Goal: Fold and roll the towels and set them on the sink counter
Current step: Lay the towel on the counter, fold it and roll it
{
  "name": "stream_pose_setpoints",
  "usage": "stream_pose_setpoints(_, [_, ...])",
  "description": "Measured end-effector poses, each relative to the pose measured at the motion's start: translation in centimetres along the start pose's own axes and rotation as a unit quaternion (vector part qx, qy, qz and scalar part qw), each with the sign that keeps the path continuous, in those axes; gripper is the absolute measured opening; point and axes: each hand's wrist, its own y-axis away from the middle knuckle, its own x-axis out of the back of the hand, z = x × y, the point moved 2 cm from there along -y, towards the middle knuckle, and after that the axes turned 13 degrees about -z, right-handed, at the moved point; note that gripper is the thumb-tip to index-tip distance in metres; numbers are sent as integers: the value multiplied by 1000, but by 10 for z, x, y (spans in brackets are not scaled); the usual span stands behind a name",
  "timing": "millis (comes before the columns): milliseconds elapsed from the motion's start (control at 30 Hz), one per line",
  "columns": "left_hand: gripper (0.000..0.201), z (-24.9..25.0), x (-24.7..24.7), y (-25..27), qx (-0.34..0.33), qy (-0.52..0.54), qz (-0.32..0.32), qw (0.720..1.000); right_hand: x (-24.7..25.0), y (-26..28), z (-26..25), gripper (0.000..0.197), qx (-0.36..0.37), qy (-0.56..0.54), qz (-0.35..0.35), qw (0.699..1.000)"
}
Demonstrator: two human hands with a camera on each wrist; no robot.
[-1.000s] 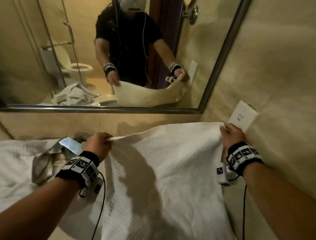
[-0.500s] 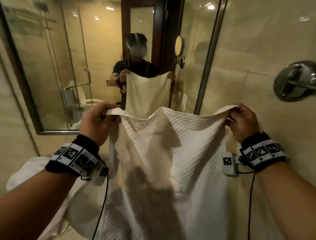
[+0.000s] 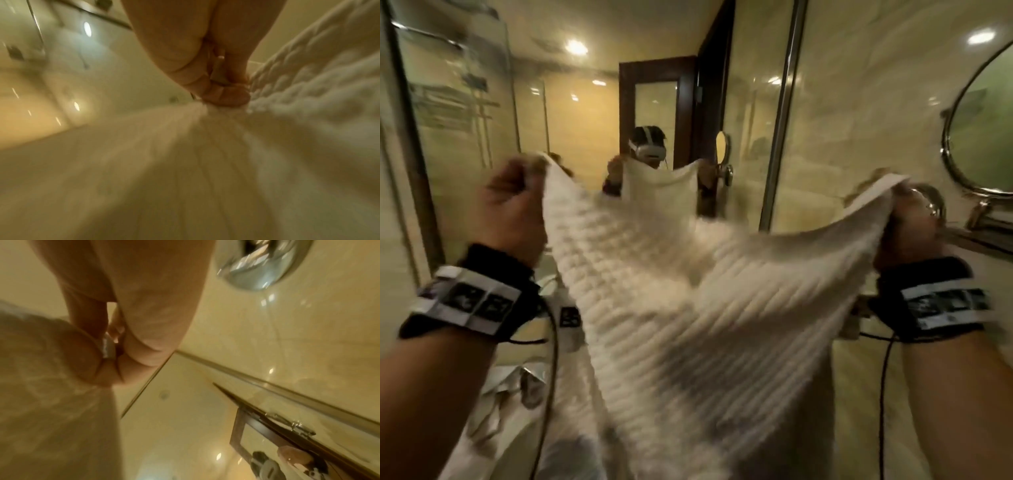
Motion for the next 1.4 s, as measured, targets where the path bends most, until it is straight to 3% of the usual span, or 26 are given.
stream_pose_setpoints(67, [20,20,-59,11,-7,-18,-144,989,-44,5,17,9,-2,-2,-163,987])
stream_pose_setpoints(133, [14,19,-96,22,-12,-26,-248,968,-85,14,39,5,-14,34,-304,952])
stream_pose_setpoints(267, [11,3,-136,37,14,21,-364,931,-117,21,67,15,-52,97,-403,908])
stream_pose_setpoints(400, [14,-14,-136,42,73,123,-374,917,-118,27,75,33,-76,67,-421,901])
stream_pose_setpoints(567, [17,-14,-138,55,165,231,-402,870,-126,34,77,35,-87,55,-428,898])
stream_pose_setpoints(667, [17,-11,-135,55,176,222,-371,884,-126,36,73,22,-86,94,-386,914])
stream_pose_setpoints(700, [14,-10,-133,54,178,209,-360,892,-124,39,68,16,-61,135,-364,920])
stream_pose_setpoints(767, [6,-12,-125,51,185,170,-333,909,-121,51,54,18,57,262,-313,911])
stream_pose_setpoints(800, [8,-13,-122,49,186,151,-320,916,-120,60,46,19,139,332,-298,884])
stream_pose_setpoints(867, [9,-15,-118,47,184,134,-309,924,-123,83,41,17,269,455,-316,788])
stream_pose_setpoints(933, [13,-12,-118,48,185,129,-312,923,-125,101,53,18,298,548,-355,696])
stream_pose_setpoints(1000, [18,-9,-119,49,181,106,-323,923,-125,111,66,23,271,603,-372,652])
stream_pose_setpoints(1100, [10,-11,-117,50,184,82,-329,923,-122,117,70,24,233,607,-379,659])
stream_pose_setpoints(1167, [13,-11,-114,50,186,78,-328,923,-118,120,74,28,182,630,-396,643])
stream_pose_setpoints(1233, [13,-9,-112,49,183,83,-330,922,-111,121,82,40,88,681,-417,595])
stream_pose_setpoints(1300, [12,-6,-111,47,182,97,-332,920,-105,125,90,35,2,734,-434,523])
stream_pose_setpoints(1333, [11,-6,-111,46,186,99,-330,920,-102,127,91,28,-32,746,-432,506])
stream_pose_setpoints(1400, [11,-7,-108,44,192,85,-330,920,-96,131,91,21,-84,749,-425,500])
